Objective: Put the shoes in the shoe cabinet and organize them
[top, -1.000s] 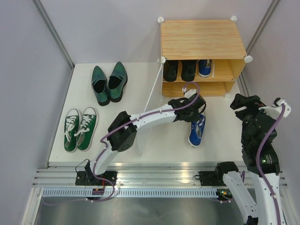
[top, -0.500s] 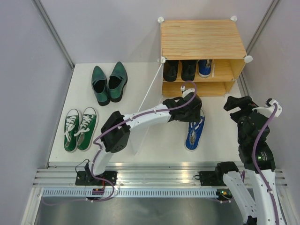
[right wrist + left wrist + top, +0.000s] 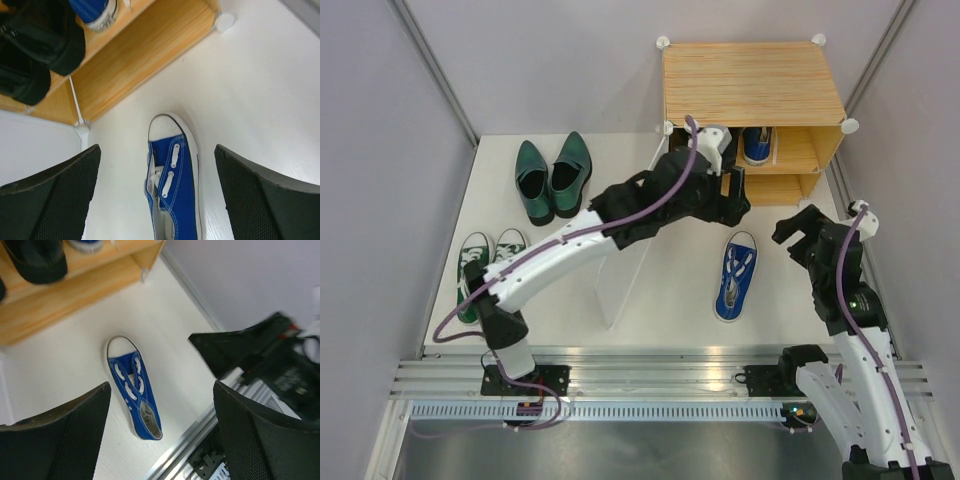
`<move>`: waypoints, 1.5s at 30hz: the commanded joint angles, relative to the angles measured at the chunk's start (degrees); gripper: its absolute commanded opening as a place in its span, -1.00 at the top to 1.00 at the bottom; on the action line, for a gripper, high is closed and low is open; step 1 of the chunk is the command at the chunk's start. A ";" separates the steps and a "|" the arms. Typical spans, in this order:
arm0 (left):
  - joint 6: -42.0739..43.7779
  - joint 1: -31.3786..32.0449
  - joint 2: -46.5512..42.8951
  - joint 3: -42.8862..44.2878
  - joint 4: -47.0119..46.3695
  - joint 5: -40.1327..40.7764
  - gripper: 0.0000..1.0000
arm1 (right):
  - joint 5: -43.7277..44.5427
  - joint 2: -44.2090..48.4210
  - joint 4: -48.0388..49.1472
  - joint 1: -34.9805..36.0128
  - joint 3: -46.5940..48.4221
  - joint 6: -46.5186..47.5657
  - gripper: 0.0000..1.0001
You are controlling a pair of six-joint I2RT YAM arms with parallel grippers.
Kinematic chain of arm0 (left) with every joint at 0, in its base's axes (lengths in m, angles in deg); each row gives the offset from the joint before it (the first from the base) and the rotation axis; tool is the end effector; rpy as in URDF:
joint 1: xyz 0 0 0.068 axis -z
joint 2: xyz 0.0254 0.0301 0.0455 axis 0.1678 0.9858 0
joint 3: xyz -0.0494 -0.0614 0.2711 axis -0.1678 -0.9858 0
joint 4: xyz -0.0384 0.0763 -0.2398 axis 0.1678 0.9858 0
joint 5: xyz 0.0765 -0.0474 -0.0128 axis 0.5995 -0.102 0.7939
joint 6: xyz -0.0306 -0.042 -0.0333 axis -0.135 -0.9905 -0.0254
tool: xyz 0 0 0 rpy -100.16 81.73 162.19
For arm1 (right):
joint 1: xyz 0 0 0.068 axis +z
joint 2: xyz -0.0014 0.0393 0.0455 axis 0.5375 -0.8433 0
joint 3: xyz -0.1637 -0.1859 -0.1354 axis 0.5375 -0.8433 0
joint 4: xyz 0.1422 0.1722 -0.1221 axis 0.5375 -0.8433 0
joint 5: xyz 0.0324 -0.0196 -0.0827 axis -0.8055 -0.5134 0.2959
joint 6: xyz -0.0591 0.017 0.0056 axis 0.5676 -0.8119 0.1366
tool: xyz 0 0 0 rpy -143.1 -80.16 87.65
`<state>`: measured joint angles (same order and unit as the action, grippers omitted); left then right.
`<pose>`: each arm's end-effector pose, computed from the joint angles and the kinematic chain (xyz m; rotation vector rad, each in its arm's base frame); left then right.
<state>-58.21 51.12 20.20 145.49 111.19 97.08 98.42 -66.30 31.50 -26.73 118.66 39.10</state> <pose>0.2081 -0.3564 0.4309 0.4598 2.0228 -0.8387 0.1363 0.0003 0.3236 0.7476 1.8198 0.2309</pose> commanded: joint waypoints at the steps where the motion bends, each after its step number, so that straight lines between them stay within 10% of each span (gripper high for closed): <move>1: 9.66 0.13 -10.46 1.27 0.78 3.26 -0.72 | -9.24 -2.70 0.72 -0.07 -1.81 1.84 -0.96; 10: 15.56 0.14 -32.24 -18.12 4.64 15.72 -0.81 | -17.08 -7.98 6.26 4.67 -9.28 1.23 -0.96; 24: 19.17 0.14 -53.18 -43.21 -4.49 32.01 -0.81 | 5.50 -27.75 5.03 22.87 -6.39 -1.49 -0.82; 37: 21.02 0.13 -53.37 -46.90 -5.73 31.13 -0.85 | 5.06 -33.65 7.49 22.96 -6.21 -0.70 0.23; 45: 21.02 0.13 -53.19 -47.17 -5.82 30.60 -0.86 | 4.63 -34.35 7.31 22.96 -6.21 0.44 0.44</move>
<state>-39.20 51.20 -32.82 98.47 107.63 127.86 101.33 -99.81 38.45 -3.74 110.97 38.49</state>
